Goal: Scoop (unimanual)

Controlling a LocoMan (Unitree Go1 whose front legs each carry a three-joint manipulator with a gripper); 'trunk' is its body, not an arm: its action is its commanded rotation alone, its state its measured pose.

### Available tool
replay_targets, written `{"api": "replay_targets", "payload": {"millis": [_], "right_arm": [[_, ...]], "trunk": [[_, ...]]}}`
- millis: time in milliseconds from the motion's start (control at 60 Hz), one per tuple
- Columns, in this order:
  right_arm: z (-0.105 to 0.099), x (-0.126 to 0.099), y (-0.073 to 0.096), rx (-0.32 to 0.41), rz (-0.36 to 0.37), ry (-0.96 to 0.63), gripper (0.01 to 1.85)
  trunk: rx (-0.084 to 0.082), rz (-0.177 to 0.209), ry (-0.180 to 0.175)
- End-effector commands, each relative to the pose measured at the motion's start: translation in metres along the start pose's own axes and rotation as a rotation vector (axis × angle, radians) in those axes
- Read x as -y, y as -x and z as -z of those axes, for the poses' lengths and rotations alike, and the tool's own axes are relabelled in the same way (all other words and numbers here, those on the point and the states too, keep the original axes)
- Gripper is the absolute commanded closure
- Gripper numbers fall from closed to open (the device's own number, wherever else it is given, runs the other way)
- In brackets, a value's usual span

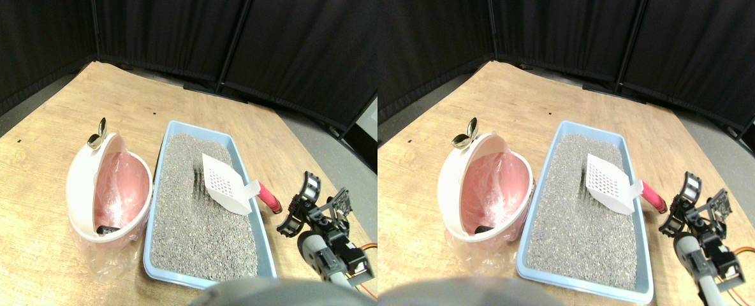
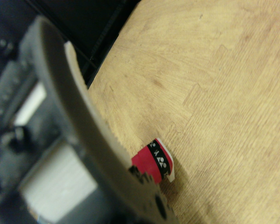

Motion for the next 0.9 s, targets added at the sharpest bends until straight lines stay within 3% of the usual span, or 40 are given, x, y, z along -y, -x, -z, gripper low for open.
{"api": "replay_targets", "payload": {"millis": [17,117,233,300,350,367,383,400,433,517,533,600,900], "right_arm": [[-0.012,-0.004,0.011,0.034,-0.018,0.009,0.21],[-0.017,-0.002,0.02,0.037,-0.023,0.02,0.21],[-0.026,0.004,0.036,0.094,-0.083,0.026,0.42],[-0.031,0.007,0.042,0.167,-0.129,0.016,0.74],[-0.034,0.01,0.045,0.217,-0.174,0.009,1.29],[-0.034,0.01,0.045,0.217,-0.174,0.009,1.29],[-0.034,0.011,0.045,0.223,-0.192,0.006,1.41],[-0.034,0.012,0.046,0.253,-0.235,-0.011,1.71],[-0.034,0.012,0.048,0.268,-0.221,-0.017,1.8],[-0.033,0.013,0.05,0.297,-0.214,-0.011,1.8],[-0.032,0.012,0.053,0.317,-0.182,-0.009,1.8],[-0.032,0.013,0.055,0.333,-0.205,0.01,1.8],[-0.033,0.015,0.069,0.365,-0.181,0.04,1.8]], "trunk": [[0.008,0.005,0.013],[0.011,0.009,0.01],[0.013,0.019,-0.001],[0.013,0.026,-0.005],[0.014,0.029,-0.008],[0.015,0.032,-0.01],[0.015,0.032,-0.01],[0.015,0.034,-0.013],[0.016,0.038,-0.017],[0.017,0.043,-0.024],[0.018,0.045,-0.027],[0.02,0.051,-0.034],[0.026,0.068,-0.05]]}}
